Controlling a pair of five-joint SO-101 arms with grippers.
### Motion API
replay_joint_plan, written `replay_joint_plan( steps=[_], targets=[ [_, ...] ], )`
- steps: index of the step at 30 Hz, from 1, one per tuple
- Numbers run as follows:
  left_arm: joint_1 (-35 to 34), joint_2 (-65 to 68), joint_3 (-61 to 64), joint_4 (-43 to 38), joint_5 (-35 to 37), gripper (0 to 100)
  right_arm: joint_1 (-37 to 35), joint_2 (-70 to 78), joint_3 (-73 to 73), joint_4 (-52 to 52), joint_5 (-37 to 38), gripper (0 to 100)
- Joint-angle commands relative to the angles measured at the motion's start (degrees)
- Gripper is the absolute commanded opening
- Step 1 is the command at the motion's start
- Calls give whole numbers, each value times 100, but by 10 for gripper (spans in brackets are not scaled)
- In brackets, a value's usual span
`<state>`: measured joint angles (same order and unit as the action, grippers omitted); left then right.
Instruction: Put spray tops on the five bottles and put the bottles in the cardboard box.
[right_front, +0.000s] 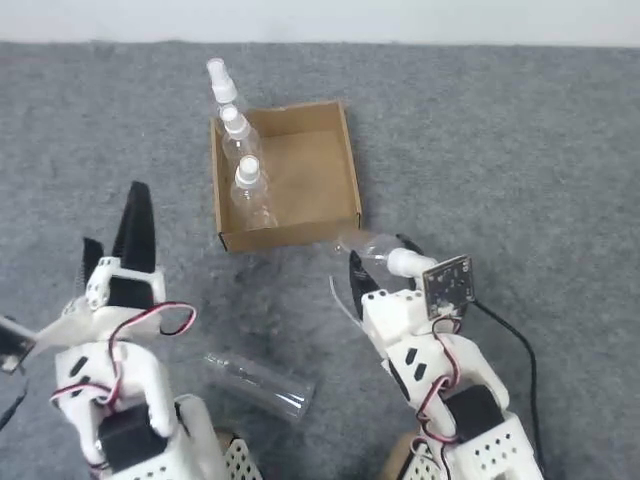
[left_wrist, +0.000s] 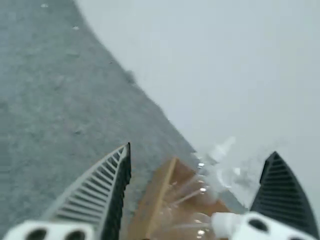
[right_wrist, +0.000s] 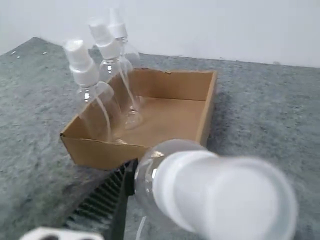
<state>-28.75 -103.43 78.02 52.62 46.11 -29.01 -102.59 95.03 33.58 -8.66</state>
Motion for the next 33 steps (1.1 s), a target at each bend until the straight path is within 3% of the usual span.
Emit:
replay_joint_plan(
  steps=[1,6,11,22,33],
  targets=[
    [-360,-123,295,-18,62,341,189,-136,141,13,-44,173],
    [-422,-123,585,-44,44,167,224,-136,141,13,-35,173],
    [-422,-123,1033,-598,26,9,338,-127,141,13,-35,173],
    [-791,-123,1842,-2004,26,13,303,-119,114,180,264,172],
    [-545,-123,1851,-2022,26,13,286,-119,-774,1402,299,172]
  ],
)
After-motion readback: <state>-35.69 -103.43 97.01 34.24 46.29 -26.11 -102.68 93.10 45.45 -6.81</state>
